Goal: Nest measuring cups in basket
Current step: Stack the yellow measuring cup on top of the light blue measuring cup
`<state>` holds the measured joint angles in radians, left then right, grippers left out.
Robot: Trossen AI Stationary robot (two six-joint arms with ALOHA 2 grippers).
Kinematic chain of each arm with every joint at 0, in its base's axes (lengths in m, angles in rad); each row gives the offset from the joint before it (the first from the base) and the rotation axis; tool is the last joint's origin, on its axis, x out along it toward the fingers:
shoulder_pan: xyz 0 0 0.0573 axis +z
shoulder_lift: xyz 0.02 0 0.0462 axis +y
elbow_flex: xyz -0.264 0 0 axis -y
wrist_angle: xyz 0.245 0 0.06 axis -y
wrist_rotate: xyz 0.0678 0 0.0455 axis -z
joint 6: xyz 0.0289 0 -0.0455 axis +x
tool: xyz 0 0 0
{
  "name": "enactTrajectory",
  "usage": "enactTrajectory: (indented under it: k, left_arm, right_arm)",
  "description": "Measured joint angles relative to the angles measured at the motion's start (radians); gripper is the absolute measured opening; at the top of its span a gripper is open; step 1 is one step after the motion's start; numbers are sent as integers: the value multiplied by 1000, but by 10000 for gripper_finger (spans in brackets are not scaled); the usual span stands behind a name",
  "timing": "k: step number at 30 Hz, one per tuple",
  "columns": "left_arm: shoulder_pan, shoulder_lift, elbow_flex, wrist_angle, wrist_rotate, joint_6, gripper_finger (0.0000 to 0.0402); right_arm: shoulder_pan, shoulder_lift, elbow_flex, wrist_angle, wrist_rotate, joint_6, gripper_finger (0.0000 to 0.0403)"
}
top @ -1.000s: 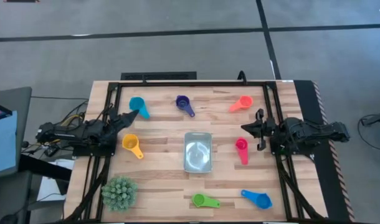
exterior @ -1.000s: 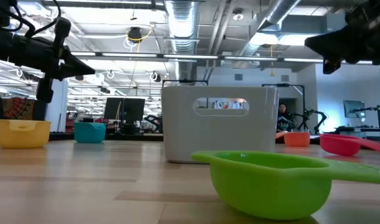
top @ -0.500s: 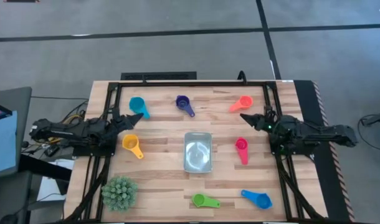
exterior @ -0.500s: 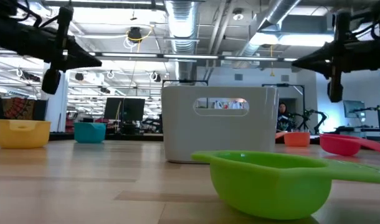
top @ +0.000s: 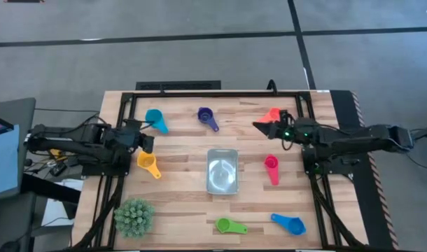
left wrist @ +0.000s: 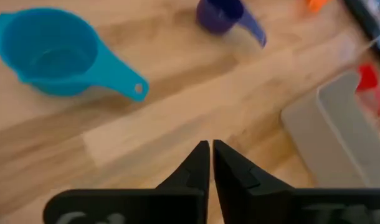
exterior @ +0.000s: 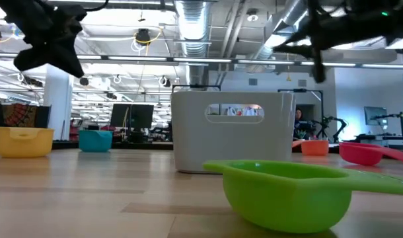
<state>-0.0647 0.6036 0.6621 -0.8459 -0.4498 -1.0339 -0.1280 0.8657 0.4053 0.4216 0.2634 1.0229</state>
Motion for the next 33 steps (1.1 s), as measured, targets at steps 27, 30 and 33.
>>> enactTrajectory:
  k: [27, 30, 33]
  left_arm:
    - [0, 208, 72, -357, 447, -33, 145]
    - [0, 175, 113, -387, 409, -33, 145]
    - [0, 140, 131, -449, 385, -29, 145]
  right_arm:
    - [31, 972, 961, -342, -104, -290, 128]
    - [30, 1064, 1052, -338, -156, -276, 152]
    - [31, 1159, 1142, -345, -196, -271, 176]
